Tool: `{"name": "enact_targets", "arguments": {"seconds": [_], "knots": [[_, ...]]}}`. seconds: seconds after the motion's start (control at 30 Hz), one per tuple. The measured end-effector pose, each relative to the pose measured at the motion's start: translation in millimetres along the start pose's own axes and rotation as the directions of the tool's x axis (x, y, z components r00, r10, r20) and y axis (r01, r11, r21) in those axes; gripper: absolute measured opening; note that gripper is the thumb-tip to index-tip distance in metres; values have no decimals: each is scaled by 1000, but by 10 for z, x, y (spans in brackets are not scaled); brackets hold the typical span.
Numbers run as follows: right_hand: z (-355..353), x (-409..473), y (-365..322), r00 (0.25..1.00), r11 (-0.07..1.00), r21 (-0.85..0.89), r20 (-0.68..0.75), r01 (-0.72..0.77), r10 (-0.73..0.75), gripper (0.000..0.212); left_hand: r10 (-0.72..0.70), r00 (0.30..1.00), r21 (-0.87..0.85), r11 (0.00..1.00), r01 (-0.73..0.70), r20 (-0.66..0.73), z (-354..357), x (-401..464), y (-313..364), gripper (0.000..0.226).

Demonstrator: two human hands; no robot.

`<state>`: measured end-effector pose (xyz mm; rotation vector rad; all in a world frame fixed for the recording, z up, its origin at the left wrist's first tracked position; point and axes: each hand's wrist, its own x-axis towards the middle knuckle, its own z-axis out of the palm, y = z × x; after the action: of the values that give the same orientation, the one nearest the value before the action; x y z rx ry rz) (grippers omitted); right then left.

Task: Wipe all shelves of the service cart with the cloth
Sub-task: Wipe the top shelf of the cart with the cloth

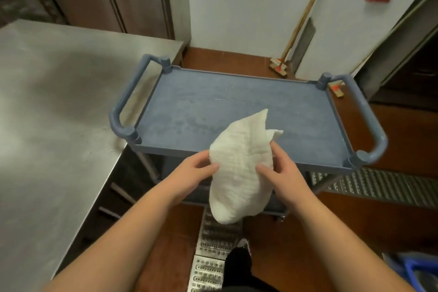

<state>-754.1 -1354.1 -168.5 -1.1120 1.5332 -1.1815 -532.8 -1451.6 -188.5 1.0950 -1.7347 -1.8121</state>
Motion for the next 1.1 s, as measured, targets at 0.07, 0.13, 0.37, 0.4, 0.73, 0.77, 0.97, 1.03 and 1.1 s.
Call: {"name": "enact_targets", "arguments": {"seconds": [0.07, 0.13, 0.37, 0.4, 0.73, 0.77, 0.97, 1.03, 1.1], "knots": [[-159, 205, -2, 1000, 990, -143, -18, 8, -11, 56, 58, 993, 44, 998, -54, -106, 28, 287, 132, 25], [-348, 442, -23, 998, 972, -234, -56, -9, -4, 49, 66, 976, 65, 996, -54, -209, 47, 577, 242, 20], [-941, 1233, 10, 997, 999, 43, -80, -2, 6, 28, 118, 949, 169, 983, -70, -294, 116, 1484, 586, 11], [-1006, 1332, 48, 999, 997, 81, -44, -10, 14, 32, 123, 943, 162, 984, -75, -308, 126, 1572, 644, 12], [-1034, 1995, 252, 998, 994, -89, -20, -57, 56, 36, 111, 944, 212, 976, -45, -311, -7, 2115, 906, 16], [-990, 2045, 230, 998, 998, -35, -37, -53, 52, 27, 85, 952, 215, 976, -21, -295, -52, 2160, 895, 14], [-730, 2392, 162, 984, 999, 31, -179, -17, 22, 24, 20, 993, -20, 1000, -23, -119, -488, 2312, 843, 34], [-611, 2508, 149, 980, 998, -40, -196, -51, 43, 28, 22, 992, -28, 999, -26, -125, -622, 2372, 869, 22], [-471, 2617, 83, 973, 988, -118, -219, -101, 74, 24, 33, 992, -17, 999, -35, -126, -788, 2447, 902, 12]]}}
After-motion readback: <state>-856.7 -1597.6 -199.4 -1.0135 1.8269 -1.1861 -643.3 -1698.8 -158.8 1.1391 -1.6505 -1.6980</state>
